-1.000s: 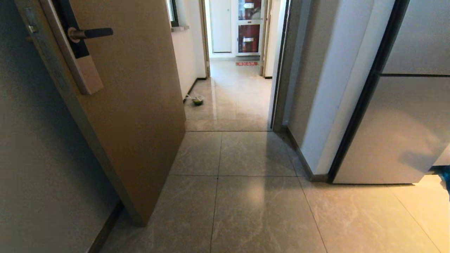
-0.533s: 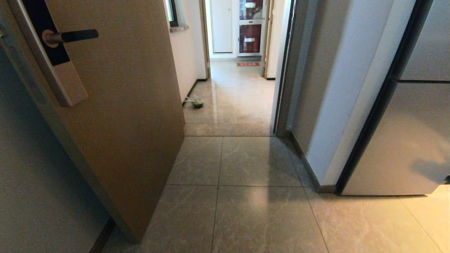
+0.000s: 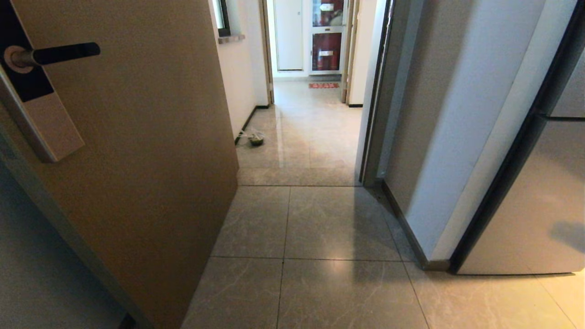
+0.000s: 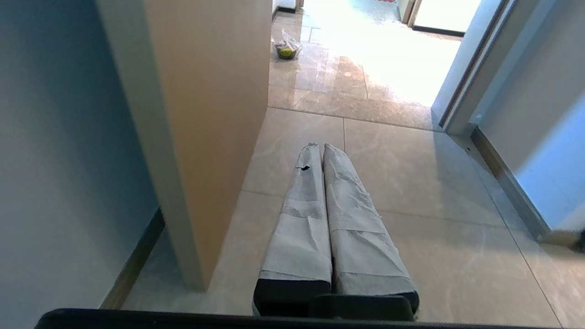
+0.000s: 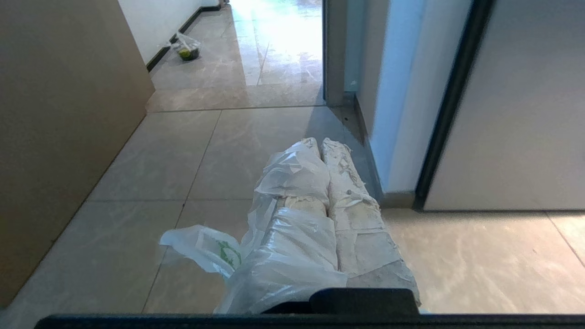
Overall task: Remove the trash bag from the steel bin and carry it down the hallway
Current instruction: Put the trash bag at the door
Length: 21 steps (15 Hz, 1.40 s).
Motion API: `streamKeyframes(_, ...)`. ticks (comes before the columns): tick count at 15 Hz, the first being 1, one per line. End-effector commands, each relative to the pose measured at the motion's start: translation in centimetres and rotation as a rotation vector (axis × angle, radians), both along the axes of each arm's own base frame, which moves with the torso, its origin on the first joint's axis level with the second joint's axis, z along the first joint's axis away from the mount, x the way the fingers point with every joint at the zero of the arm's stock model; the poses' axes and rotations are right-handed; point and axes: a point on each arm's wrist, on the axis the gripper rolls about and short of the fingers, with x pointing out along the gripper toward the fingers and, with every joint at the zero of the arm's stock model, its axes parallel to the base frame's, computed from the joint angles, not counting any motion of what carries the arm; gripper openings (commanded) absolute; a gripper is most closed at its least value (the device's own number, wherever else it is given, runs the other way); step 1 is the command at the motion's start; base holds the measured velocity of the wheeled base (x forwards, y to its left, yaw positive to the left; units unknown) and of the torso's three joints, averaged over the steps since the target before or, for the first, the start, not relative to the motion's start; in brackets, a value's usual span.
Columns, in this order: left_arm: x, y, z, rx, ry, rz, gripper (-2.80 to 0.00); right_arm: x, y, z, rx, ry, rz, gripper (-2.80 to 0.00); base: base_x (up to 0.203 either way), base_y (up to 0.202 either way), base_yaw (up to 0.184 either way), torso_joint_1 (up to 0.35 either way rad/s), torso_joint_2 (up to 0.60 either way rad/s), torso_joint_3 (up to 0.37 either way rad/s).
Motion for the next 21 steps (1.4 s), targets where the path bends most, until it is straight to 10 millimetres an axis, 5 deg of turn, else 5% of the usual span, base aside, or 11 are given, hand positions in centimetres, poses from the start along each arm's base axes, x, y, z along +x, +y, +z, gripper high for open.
streamKeyframes(1,0.00,0.00,0.00,0.000,0.000,0.001,-2.80,-0.02,0.00,0.01,0.000,-0.002,0.000,-2.80,0.188,0.000,0.000,0.002,0.00,0.002)
streamKeyframes(21,0.01,0.00,-0.03,-0.001,0.001,0.001,-2.80,-0.02,0.00,0.01,0.000,-0.002,0.000,-2.80,0.194,0.000,0.001,0.003,0.00,0.002)
